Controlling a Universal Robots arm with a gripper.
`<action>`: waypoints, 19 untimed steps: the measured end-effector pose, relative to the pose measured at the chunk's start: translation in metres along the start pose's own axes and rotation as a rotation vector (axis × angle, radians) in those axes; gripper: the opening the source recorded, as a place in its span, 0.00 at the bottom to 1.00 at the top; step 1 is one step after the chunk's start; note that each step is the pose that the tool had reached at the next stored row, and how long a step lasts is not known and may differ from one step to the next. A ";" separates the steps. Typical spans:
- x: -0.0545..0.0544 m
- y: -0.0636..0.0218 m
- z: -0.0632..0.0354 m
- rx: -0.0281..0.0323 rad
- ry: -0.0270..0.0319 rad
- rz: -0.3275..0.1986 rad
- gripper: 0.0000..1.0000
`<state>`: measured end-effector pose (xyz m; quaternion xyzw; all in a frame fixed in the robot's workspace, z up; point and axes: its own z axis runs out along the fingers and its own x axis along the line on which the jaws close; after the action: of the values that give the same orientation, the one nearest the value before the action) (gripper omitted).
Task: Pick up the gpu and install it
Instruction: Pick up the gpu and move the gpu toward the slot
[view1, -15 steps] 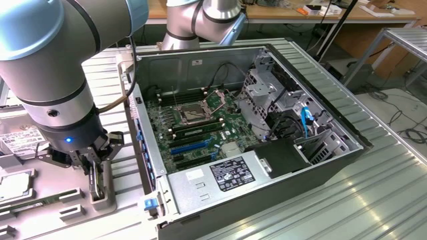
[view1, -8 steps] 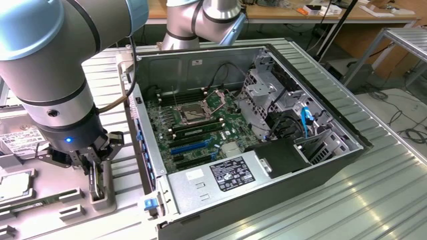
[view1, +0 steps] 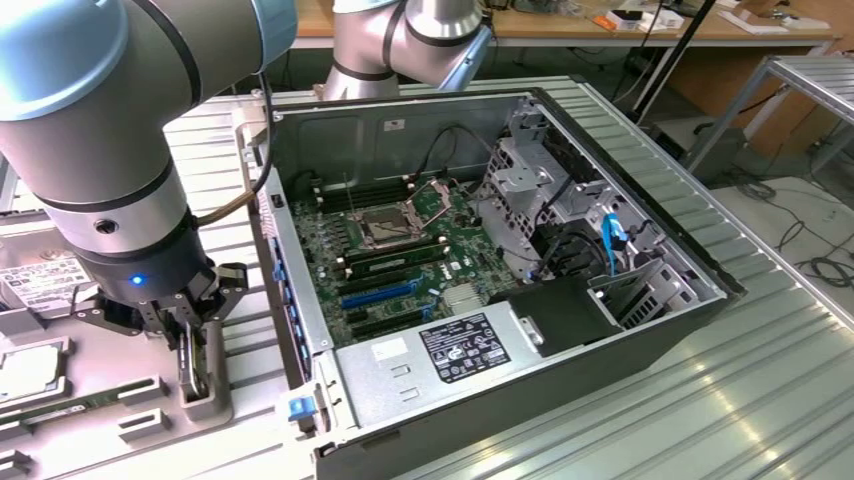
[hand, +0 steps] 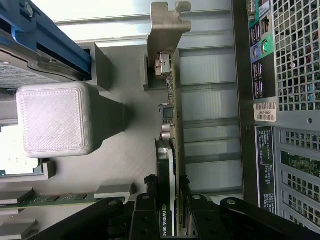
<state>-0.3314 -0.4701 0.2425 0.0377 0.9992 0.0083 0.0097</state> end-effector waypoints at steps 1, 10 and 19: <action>0.000 0.0000 0.0000 -0.0001 0.0000 0.000 0.27; 0.000 0.0000 0.0000 0.0000 0.0004 0.000 0.27; 0.000 0.0001 -0.0074 -0.0001 0.0002 0.000 0.27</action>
<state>-0.3314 -0.4700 0.2499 0.0377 0.9992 0.0084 0.0096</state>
